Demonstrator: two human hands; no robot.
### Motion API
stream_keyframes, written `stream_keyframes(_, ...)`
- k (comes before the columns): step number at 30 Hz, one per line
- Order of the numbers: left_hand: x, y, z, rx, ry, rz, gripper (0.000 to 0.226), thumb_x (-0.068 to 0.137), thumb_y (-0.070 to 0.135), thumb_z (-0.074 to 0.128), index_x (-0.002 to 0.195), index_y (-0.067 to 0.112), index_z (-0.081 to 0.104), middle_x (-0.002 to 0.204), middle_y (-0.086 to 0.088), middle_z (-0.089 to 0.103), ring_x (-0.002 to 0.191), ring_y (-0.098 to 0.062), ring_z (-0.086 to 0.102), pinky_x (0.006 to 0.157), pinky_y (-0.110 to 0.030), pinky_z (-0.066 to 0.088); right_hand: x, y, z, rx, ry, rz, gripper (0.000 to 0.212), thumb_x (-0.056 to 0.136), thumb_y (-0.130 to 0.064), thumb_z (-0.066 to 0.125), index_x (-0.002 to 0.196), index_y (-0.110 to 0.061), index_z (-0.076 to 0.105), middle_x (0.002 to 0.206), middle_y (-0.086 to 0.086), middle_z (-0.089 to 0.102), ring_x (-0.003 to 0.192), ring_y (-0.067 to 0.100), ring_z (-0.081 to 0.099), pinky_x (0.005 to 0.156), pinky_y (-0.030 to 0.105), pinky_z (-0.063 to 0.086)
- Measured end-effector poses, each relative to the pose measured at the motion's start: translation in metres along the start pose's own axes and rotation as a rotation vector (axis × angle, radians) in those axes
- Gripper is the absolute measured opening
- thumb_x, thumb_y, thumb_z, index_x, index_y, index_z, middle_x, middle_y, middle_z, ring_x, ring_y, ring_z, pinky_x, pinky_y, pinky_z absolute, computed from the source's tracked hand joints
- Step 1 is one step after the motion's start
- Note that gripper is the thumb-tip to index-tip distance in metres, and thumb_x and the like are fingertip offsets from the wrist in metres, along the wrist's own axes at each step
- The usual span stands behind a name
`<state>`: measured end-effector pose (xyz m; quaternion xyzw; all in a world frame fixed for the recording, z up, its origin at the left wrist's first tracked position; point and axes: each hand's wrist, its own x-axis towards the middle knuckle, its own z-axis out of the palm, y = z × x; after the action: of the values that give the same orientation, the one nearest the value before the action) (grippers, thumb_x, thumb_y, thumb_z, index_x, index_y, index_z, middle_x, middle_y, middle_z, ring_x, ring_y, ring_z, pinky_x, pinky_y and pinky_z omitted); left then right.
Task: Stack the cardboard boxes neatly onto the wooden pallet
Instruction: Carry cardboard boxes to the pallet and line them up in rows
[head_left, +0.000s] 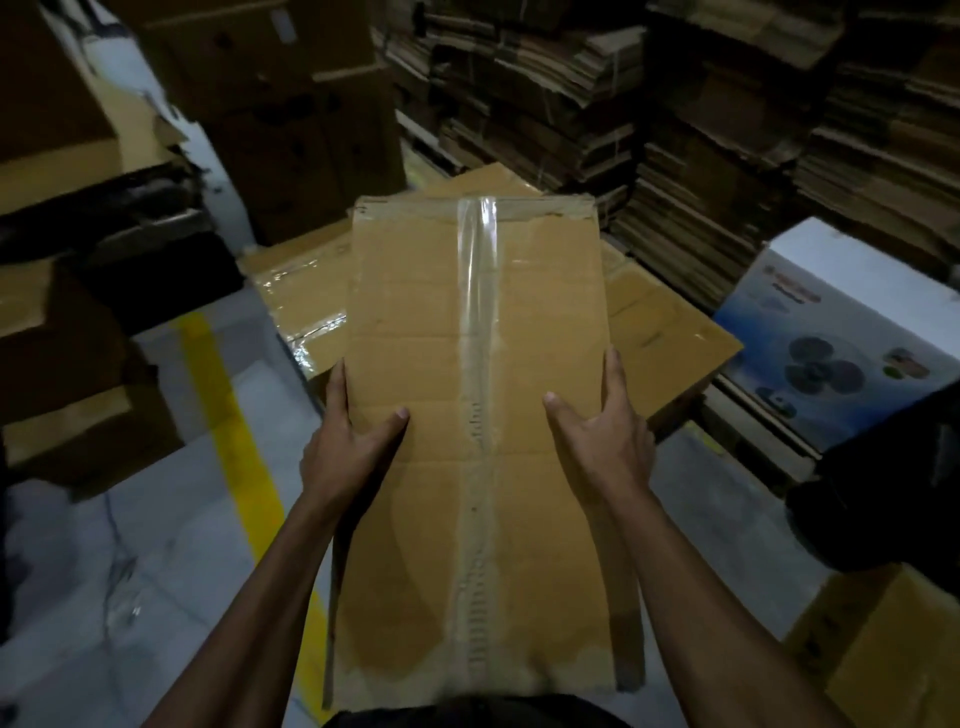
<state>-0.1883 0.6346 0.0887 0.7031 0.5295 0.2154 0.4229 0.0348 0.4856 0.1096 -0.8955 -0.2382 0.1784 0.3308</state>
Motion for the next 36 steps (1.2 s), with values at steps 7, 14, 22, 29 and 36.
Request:
stream_keyframes(7,0.013,-0.027,-0.032,-0.069,0.089,-0.038,0.094,0.068,0.079,0.063,0.141,0.066,0.005,0.141,0.009,0.051,0.121,-0.029,0.057,0.099,-0.054,0.048,0.008,-0.037,0.036,-0.014,-0.071,-0.095,0.095,0.087,-0.064,0.06,0.158,-0.041,0.001,0.15,0.007,0.048,0.129,0.035,0.049,0.085,0.036,0.034)
stream_keyframes(14,0.055,-0.067,-0.077,-0.051,0.085,-0.06,0.09,0.072,0.074,0.061,0.143,0.064,0.006,0.136,0.01,0.056,0.117,-0.029,0.06,0.097,-0.055,0.048,0.004,-0.087,0.092,-0.013,-0.103,-0.06,0.095,0.087,-0.063,0.061,0.156,-0.045,-0.001,0.154,0.01,0.042,0.135,0.039,0.043,0.111,0.054,0.034)
stream_keyframes(22,0.16,-0.131,-0.162,-0.009,-0.073,-0.061,0.091,0.069,0.075,0.058,0.142,0.063,0.004,0.135,0.008,0.057,0.117,-0.031,0.059,0.098,-0.053,0.047,-0.003,-0.172,0.197,-0.047,-0.037,0.07,0.095,0.089,-0.057,0.063,0.157,-0.041,-0.001,0.161,0.007,0.03,0.14,0.039,0.036,0.109,0.048,0.032)
stream_keyframes(29,0.241,-0.164,-0.241,0.032,-0.193,-0.026,0.094,0.069,0.079,0.056,0.144,0.06,0.003,0.139,0.006,0.055,0.119,-0.031,0.058,0.099,-0.055,0.046,-0.01,-0.249,0.266,-0.051,0.01,0.159,0.093,0.089,-0.06,0.061,0.157,-0.043,0.0,0.154,0.012,0.039,0.137,0.041,0.038,0.11,0.051,0.03)
stream_keyframes(36,0.291,-0.171,-0.271,0.026,-0.249,0.005,0.093,0.067,0.079,0.056,0.14,0.063,0.0,0.14,0.004,0.053,0.12,-0.033,0.057,0.1,-0.055,0.045,-0.002,-0.288,0.298,-0.018,0.04,0.208,0.093,0.089,-0.06,0.06,0.157,-0.044,-0.001,0.152,0.014,0.042,0.134,0.04,0.041,0.109,0.049,0.03)
